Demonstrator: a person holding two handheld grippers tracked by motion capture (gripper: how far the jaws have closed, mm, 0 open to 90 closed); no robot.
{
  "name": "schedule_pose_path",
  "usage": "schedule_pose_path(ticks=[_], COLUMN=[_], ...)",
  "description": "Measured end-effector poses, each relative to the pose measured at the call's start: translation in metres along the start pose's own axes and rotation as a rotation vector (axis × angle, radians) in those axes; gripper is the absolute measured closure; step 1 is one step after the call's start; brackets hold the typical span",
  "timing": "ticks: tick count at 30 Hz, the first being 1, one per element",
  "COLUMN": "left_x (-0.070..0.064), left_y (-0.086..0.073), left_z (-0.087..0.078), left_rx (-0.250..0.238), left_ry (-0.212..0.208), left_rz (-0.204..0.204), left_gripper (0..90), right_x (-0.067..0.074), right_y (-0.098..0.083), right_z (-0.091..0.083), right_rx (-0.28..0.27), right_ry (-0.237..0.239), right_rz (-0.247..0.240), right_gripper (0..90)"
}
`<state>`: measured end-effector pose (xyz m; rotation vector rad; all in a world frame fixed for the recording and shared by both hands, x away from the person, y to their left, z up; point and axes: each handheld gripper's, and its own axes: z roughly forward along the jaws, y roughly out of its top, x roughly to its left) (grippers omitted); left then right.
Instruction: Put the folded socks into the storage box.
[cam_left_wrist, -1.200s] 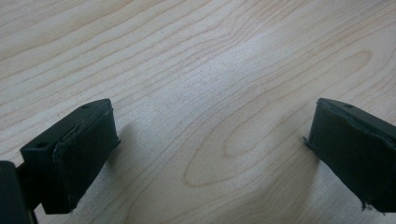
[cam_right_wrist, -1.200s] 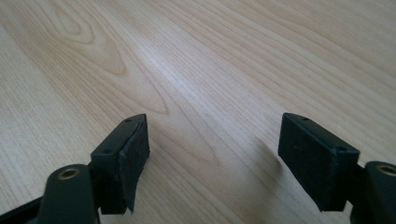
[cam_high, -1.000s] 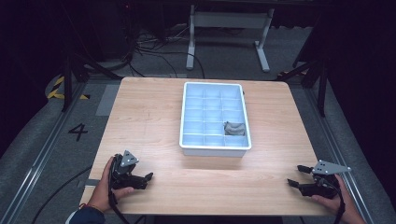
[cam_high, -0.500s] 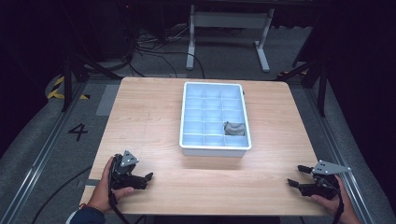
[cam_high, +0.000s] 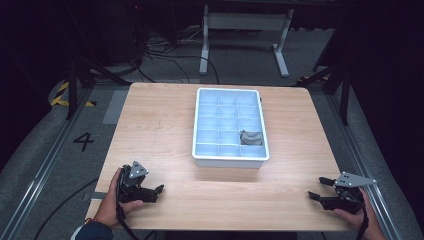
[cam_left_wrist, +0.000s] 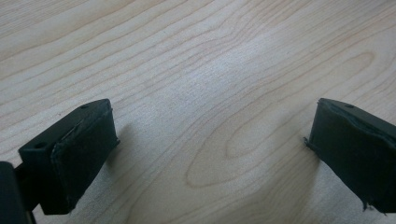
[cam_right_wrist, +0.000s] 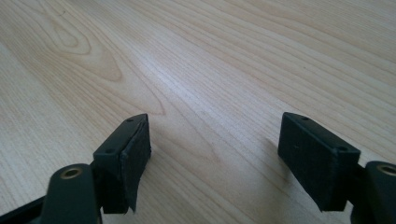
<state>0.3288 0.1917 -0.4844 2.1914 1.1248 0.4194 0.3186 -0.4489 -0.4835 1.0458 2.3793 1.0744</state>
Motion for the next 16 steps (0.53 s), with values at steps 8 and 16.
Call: schedule_pose_path(ticks=[8,16], left_x=[0.0001,-0.0012], left_y=[0.0002,0.0002], left_z=[-0.0004,0.0004], left_rx=[0.006,0.002], left_ry=[0.002,0.001], left_rz=[0.003,-0.013], left_gripper=[1.2,1.0], right_x=[-0.0005,-0.0006], right_y=[0.0,-0.0001], right_z=[-0.0001,-0.0001], right_rx=[-0.001,-0.001], right_ry=[0.002,0.002], right_rz=[0.001,0.002], right_gripper=[26.0,26.0])
